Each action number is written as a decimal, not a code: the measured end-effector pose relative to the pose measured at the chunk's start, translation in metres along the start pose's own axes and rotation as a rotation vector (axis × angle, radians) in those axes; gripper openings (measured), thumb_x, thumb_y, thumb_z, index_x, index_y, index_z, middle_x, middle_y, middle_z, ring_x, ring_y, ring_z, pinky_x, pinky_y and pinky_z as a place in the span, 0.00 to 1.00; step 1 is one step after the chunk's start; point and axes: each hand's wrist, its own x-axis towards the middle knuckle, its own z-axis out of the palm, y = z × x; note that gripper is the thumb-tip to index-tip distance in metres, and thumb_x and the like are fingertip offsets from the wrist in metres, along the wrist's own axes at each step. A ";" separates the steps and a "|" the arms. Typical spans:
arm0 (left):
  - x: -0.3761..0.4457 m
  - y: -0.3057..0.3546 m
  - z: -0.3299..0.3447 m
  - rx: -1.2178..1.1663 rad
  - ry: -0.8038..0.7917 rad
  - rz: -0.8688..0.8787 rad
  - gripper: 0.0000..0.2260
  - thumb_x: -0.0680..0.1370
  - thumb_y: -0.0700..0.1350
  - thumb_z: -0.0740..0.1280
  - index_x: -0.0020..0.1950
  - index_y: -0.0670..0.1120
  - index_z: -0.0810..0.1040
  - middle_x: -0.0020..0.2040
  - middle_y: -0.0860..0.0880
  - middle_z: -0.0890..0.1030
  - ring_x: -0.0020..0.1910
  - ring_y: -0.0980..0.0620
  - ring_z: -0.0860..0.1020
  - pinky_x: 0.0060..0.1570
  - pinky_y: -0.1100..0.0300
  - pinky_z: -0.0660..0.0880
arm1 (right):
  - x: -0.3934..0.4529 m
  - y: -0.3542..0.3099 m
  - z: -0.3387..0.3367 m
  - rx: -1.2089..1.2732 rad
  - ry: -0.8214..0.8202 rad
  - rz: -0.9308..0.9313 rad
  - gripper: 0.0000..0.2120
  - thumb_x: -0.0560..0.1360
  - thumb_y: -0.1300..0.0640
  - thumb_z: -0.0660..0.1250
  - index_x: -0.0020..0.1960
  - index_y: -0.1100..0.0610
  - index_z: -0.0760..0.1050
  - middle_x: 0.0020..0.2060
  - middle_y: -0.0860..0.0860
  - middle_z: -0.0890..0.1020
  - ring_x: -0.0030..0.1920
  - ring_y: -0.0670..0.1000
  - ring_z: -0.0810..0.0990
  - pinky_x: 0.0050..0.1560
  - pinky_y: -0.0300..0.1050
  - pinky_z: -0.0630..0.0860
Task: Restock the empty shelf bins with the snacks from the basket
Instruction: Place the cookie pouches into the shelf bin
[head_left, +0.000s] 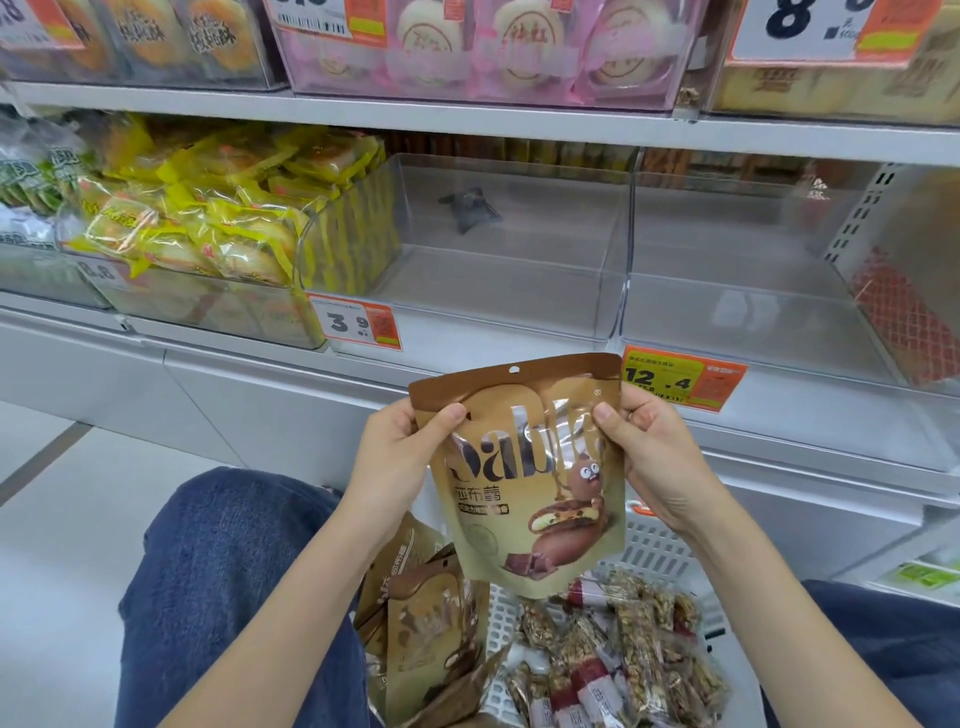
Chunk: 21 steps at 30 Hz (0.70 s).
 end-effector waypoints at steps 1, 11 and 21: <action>0.000 0.000 0.000 -0.014 0.006 0.017 0.06 0.77 0.40 0.66 0.41 0.47 0.80 0.35 0.51 0.84 0.36 0.54 0.81 0.41 0.61 0.75 | -0.001 0.001 0.000 0.021 0.003 -0.018 0.10 0.78 0.69 0.58 0.54 0.60 0.75 0.34 0.47 0.83 0.32 0.44 0.77 0.35 0.37 0.75; -0.005 0.010 -0.007 -0.020 0.055 0.080 0.07 0.77 0.38 0.66 0.41 0.46 0.79 0.27 0.49 0.81 0.24 0.56 0.76 0.28 0.66 0.73 | -0.001 0.016 0.016 -0.178 0.064 0.061 0.06 0.75 0.56 0.65 0.43 0.57 0.78 0.33 0.49 0.83 0.35 0.48 0.80 0.42 0.44 0.76; 0.026 0.049 -0.019 -0.127 0.188 0.299 0.11 0.79 0.42 0.63 0.37 0.46 0.72 0.27 0.52 0.79 0.26 0.58 0.76 0.28 0.67 0.71 | 0.031 -0.064 0.060 -0.364 0.101 -0.239 0.13 0.79 0.63 0.60 0.39 0.52 0.75 0.28 0.47 0.80 0.32 0.49 0.77 0.38 0.48 0.75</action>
